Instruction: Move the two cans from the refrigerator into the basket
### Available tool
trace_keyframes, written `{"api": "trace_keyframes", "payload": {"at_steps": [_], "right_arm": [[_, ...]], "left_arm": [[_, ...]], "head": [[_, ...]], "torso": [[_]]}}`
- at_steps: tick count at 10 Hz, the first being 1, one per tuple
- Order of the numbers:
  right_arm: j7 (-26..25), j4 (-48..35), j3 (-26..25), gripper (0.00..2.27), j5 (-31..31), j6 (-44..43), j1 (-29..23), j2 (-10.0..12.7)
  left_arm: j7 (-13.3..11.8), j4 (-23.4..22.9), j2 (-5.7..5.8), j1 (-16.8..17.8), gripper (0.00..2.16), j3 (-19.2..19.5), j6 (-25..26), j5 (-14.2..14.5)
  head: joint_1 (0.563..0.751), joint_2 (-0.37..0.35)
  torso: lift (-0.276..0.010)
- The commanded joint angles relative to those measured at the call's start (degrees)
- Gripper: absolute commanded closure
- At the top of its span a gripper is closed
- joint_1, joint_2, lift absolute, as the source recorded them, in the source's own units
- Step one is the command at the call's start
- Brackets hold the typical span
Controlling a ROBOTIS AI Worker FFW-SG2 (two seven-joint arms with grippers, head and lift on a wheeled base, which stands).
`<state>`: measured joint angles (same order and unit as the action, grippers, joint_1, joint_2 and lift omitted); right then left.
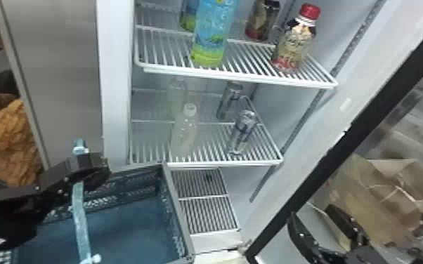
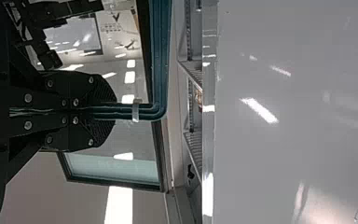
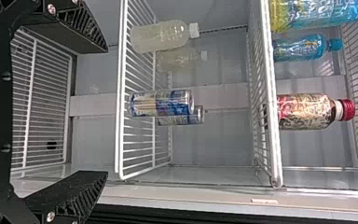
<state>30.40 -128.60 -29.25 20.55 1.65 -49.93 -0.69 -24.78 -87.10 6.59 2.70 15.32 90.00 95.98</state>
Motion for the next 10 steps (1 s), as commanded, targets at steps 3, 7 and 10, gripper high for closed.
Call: {"api": "trace_keyframes", "payload": {"at_steps": [3,7,10], "right_arm": [[-0.26,0.0,0.46,0.1,-0.33,0.03,0.44,-0.02],[-0.87,0.56,0.91,0.1,-0.44,0.03,1.7,-0.02],[-1.14,2.95,1.03,0.1,-1.82,-0.11,5.5,-0.19]], "left_arm": [[0.0,-0.01,0.0,0.54,1.2,-0.46,0.03,0.0],[0.0,-0.01,-0.08,0.54,1.2,-0.46,0.03,0.12],[0.0,-0.01,-0.35,0.68,1.2,-0.69,0.03,0.23]], "head": [[0.695,-0.35],[0.695,-0.35],[0.695,-0.35]], "torso": [[-0.218],[-0.218],[-0.218]]}}
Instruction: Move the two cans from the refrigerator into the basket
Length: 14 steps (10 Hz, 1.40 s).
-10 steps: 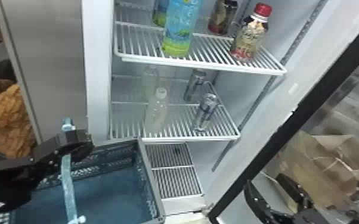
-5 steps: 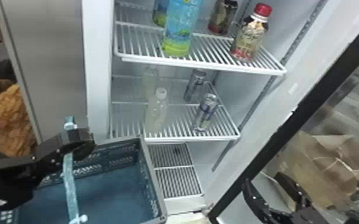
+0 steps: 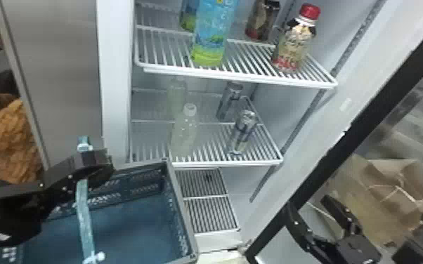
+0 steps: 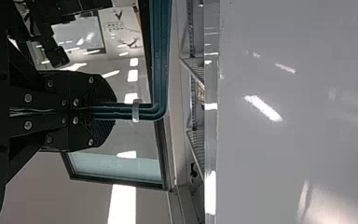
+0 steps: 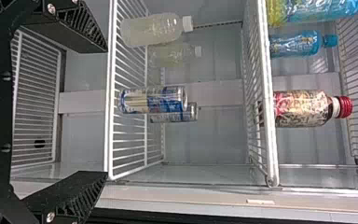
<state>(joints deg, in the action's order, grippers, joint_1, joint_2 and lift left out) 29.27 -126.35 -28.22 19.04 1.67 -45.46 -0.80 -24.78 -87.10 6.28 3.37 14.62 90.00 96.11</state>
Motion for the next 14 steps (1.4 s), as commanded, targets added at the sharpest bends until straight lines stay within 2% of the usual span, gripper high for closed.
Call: {"api": "trace_keyframes", "payload": {"at_steps": [1,4,10,14], "right_arm": [[-0.18,2.25,0.0,0.1,-0.99,-0.12,3.0,-0.08],[-0.18,8.02,1.83,0.1,-2.36,-1.25,9.61,-0.61],[-1.76,14.77,5.03,0.1,-4.76,-1.95,19.45,-0.96],[-3.16,20.11,7.77,0.09,-5.33,-1.95,25.36,-2.81]], "left_arm": [[0.09,-0.01,-0.04,-0.13,1.2,-0.11,0.03,-0.02],[0.09,-0.01,-0.04,0.01,1.2,-0.11,0.03,0.21],[0.0,-0.01,0.31,0.57,1.2,-0.34,0.03,0.89],[0.35,-0.01,0.48,1.27,1.2,-1.14,0.03,0.89]], "head": [[0.695,-0.35],[0.695,-0.35],[0.695,-0.35],[0.695,-0.35]], "torso": [[-0.218],[-0.218],[-0.218],[-0.218]]}}
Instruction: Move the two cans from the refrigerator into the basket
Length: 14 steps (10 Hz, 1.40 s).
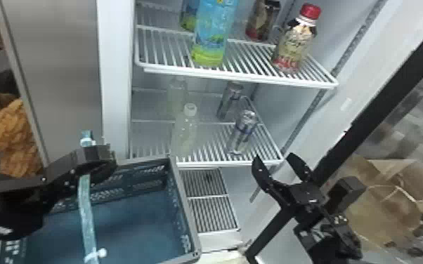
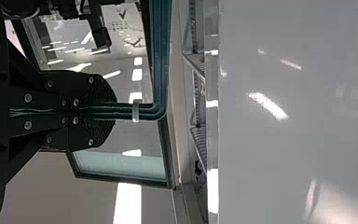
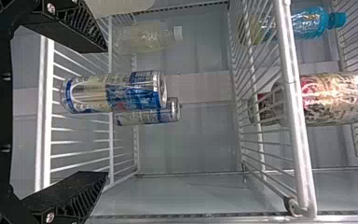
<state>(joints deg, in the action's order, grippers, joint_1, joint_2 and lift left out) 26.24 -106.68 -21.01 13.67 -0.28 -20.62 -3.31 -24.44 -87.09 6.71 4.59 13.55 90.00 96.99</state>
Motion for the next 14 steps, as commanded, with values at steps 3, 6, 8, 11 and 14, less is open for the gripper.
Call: {"api": "trace_keyframes", "payload": {"at_steps": [3,6,8,11,14], "right_arm": [[-0.57,5.78,2.84,0.09,-0.3,0.0,5.15,-1.18],[-0.92,10.7,5.13,0.09,-1.56,0.0,9.79,-1.7],[-2.24,12.81,5.47,0.09,-2.59,0.0,11.62,-1.7],[-2.68,18.29,6.61,0.1,-2.93,0.14,15.84,-2.06],[-3.03,21.53,9.35,0.1,-2.93,1.27,20.2,-2.67]], "left_arm": [[0.18,-0.03,0.14,0.05,1.2,-0.52,0.03,0.25],[0.36,0.11,0.23,-0.09,1.2,-0.86,0.03,0.36],[0.36,0.11,0.23,-0.23,1.2,-0.86,0.03,0.48],[0.36,0.11,0.23,-0.51,1.2,-0.86,0.03,0.59],[0.36,0.11,0.23,-0.51,1.2,-0.86,0.03,0.59]], "head": [[0.695,-0.35],[0.695,-0.338],[0.695,-0.327],[0.695,-0.318],[0.695,-0.298]], "torso": [[-0.218],[-0.218],[-0.218],[-0.218],[-0.218]]}}
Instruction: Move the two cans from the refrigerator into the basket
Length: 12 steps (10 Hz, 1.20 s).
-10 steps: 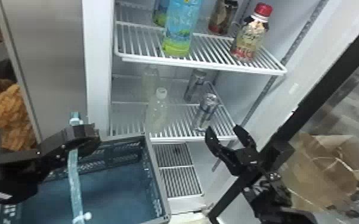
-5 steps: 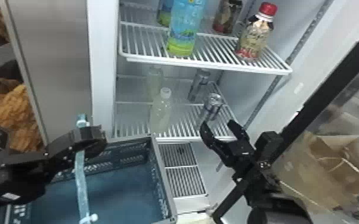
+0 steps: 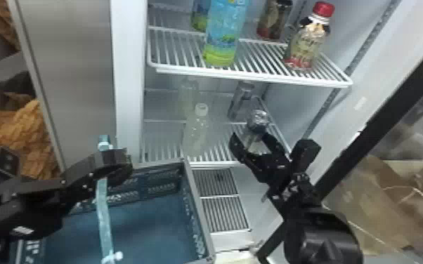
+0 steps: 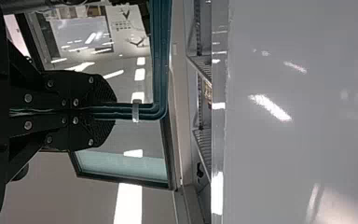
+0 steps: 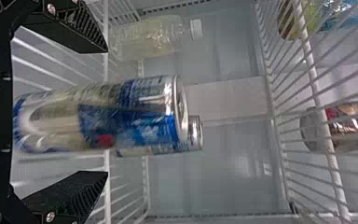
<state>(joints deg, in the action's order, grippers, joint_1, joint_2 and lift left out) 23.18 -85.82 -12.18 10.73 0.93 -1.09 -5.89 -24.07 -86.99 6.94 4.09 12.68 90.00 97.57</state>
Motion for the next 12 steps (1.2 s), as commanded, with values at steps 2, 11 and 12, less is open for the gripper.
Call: {"api": "trace_keyframes", "payload": {"at_steps": [2,11,12], "right_arm": [[-0.42,1.24,0.76,0.1,-1.02,1.46,2.21,-0.27],[-1.12,-2.56,0.64,1.27,-1.59,6.52,1.51,-0.88],[-1.12,-4.67,0.42,1.27,-1.7,6.8,0.39,-0.88]], "left_arm": [[-0.01,0.01,0.0,0.0,1.2,0.11,0.03,0.0],[0.07,0.01,0.0,-0.29,1.2,0.11,0.03,0.34],[-0.01,0.01,0.0,-0.29,1.2,0.23,0.03,0.34]], "head": [[0.695,-0.28],[0.695,-0.277],[0.695,-0.278]], "torso": [[-0.218],[-0.218],[-0.218]]}}
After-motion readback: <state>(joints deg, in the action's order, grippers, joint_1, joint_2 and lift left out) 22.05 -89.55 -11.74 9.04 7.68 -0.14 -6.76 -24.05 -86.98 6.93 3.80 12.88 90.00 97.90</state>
